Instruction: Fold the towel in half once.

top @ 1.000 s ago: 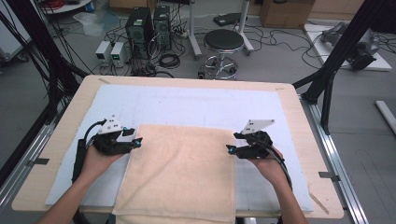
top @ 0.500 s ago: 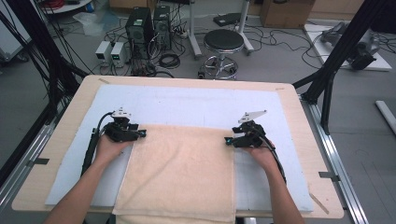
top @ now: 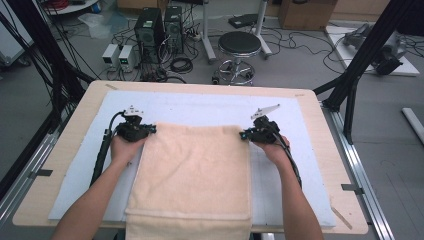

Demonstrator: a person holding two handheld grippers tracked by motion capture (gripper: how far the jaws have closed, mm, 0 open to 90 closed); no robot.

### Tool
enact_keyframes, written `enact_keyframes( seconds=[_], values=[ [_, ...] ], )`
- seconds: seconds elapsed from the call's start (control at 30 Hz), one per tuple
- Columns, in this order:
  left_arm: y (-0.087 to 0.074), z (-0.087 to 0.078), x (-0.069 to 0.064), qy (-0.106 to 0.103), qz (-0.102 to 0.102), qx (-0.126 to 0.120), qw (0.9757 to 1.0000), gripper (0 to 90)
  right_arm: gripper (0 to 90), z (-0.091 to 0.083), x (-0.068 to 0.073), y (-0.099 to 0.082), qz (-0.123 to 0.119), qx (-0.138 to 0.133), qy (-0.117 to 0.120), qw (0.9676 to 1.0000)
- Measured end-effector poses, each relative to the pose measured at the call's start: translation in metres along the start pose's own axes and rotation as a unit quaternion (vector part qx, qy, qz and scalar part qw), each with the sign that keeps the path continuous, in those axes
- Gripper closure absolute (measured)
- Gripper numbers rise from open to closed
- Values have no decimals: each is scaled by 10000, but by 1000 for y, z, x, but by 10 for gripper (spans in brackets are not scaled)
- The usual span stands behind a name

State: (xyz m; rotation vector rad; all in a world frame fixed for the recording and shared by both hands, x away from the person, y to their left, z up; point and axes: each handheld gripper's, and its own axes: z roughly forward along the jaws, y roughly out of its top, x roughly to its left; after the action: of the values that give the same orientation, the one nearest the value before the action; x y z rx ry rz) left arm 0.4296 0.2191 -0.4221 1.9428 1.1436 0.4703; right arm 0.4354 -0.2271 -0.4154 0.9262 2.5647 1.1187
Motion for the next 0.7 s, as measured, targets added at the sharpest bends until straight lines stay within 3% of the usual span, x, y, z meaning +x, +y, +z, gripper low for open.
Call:
enact_keyframes(
  seconds=[0.13,0.23,0.27,0.3,0.33,0.5,0.63,0.7],
  values=[
    [30,2,7,141,73,-103,9998,847,828,3,-12,20,84,19,-288,9995],
    [48,7,13,187,47,-260,9995,843,817,-1,-21,34,162,-117,-564,9982],
    [52,9,14,263,112,-223,9993,826,766,-2,-25,36,108,-229,-667,9975],
    [55,12,14,374,174,-151,9990,778,668,-2,-29,38,238,-144,-769,9966],
    [56,13,15,392,202,-100,9990,691,627,-1,-31,39,290,-65,-917,9953],
    [48,4,22,47,218,-17,9997,619,541,-3,-29,33,207,85,-752,9969],
    [37,-8,12,-277,345,-87,9990,576,508,-5,-16,25,74,-14,-603,9982],
    [29,-14,5,-420,475,-92,9979,556,477,-7,-7,22,-123,76,-597,9981]
  ],
)
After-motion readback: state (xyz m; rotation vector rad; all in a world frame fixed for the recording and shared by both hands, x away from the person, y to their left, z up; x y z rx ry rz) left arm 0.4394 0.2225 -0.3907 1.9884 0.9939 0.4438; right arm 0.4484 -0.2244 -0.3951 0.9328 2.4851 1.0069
